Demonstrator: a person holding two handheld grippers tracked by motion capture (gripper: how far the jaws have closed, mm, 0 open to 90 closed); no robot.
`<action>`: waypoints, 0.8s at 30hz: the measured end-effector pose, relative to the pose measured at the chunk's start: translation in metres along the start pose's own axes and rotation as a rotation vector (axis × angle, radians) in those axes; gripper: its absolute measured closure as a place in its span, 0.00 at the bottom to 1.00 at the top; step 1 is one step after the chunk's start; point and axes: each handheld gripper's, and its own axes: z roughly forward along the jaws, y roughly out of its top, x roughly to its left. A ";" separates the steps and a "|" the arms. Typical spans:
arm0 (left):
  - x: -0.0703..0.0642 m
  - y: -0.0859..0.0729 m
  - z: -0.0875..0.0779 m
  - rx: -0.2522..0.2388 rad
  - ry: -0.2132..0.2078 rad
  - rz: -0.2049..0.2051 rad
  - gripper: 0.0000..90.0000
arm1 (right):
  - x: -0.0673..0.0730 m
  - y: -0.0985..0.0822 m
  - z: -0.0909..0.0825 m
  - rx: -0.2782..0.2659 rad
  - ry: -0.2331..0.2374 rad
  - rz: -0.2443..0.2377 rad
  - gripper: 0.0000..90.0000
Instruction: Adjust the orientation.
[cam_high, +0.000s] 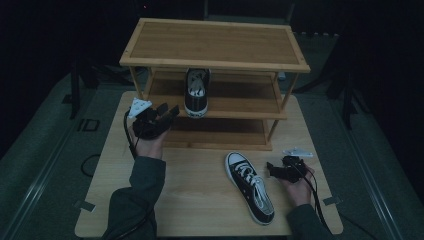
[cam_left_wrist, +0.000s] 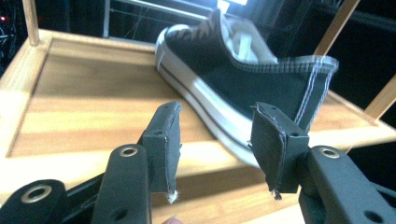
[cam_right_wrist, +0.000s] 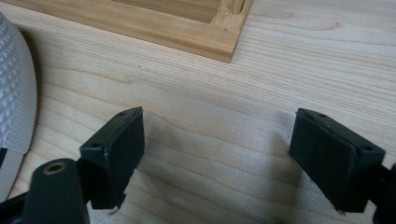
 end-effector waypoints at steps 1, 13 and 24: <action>0.001 -0.003 0.001 0.010 0.001 0.002 0.59 | 0.001 0.000 -0.001 -0.004 0.005 -0.003 0.23; 0.008 -0.043 0.012 0.102 0.007 0.054 0.59 | 0.001 0.000 -0.003 -0.002 0.008 -0.003 0.31; 0.017 -0.073 0.012 0.164 0.030 0.078 0.59 | 0.010 0.001 -0.017 -0.016 0.038 -0.024 0.57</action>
